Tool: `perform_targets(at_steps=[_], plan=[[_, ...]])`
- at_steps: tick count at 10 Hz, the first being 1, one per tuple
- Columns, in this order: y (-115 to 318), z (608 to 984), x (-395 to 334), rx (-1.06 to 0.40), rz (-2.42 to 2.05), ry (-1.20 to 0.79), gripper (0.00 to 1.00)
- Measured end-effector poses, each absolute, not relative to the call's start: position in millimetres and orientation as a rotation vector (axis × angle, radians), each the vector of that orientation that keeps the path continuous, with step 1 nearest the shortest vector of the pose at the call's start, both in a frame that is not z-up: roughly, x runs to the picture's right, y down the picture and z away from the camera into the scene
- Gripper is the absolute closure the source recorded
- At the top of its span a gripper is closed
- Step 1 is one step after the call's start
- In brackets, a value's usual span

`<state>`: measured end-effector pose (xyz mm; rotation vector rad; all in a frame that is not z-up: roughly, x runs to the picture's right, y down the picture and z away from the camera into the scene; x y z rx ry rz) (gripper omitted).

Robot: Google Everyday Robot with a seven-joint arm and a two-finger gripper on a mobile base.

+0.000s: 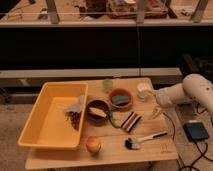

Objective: Place pepper in tray

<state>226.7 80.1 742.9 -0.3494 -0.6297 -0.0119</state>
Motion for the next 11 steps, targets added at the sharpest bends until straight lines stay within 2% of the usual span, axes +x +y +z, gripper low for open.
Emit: perform_targets(at_steps=[11], plan=[[108.1, 741.2, 199.9, -0.352, 0.03, -0.673, 0.2]])
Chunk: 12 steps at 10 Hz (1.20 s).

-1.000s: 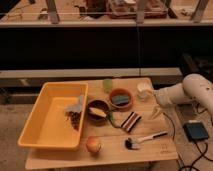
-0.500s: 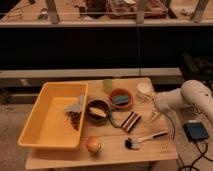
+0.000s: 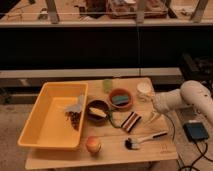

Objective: Place pepper in tray

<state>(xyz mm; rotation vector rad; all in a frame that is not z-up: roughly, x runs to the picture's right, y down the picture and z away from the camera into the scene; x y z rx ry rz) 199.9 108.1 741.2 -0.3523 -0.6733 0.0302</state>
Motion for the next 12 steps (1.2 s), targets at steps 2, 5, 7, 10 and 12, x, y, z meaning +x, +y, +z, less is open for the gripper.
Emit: perform_targets(at_steps=[2, 5, 7, 10, 12], plan=[[122.5, 745.2, 175.3, -0.356, 0.045, -0.686, 0.2], [146.1, 759.5, 153.3, -0.385, 0.088, -0.679, 0.2], [163.7, 776.6, 139.6, -0.427, 0.143, -0.654, 0.2], [175.6, 783.0, 126.6, -0.488, 0.248, -0.676, 0.2], [178.5, 784.5, 112.8, -0.489, 0.261, -0.668, 0.2]])
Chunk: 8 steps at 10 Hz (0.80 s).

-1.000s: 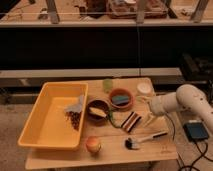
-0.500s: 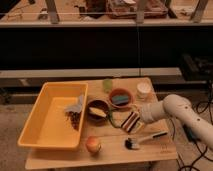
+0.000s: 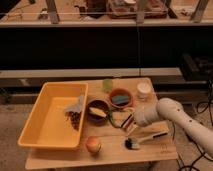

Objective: Place pepper in tray

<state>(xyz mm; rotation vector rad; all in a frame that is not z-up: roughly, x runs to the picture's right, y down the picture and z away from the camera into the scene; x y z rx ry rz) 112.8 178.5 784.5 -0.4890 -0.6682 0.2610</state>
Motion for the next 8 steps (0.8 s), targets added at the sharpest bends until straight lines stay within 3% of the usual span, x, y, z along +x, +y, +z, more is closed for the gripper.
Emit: perform_targets(at_steps=[8], plan=[[185.5, 827.4, 79.7, -0.503, 0.238, -0.589, 0.2]])
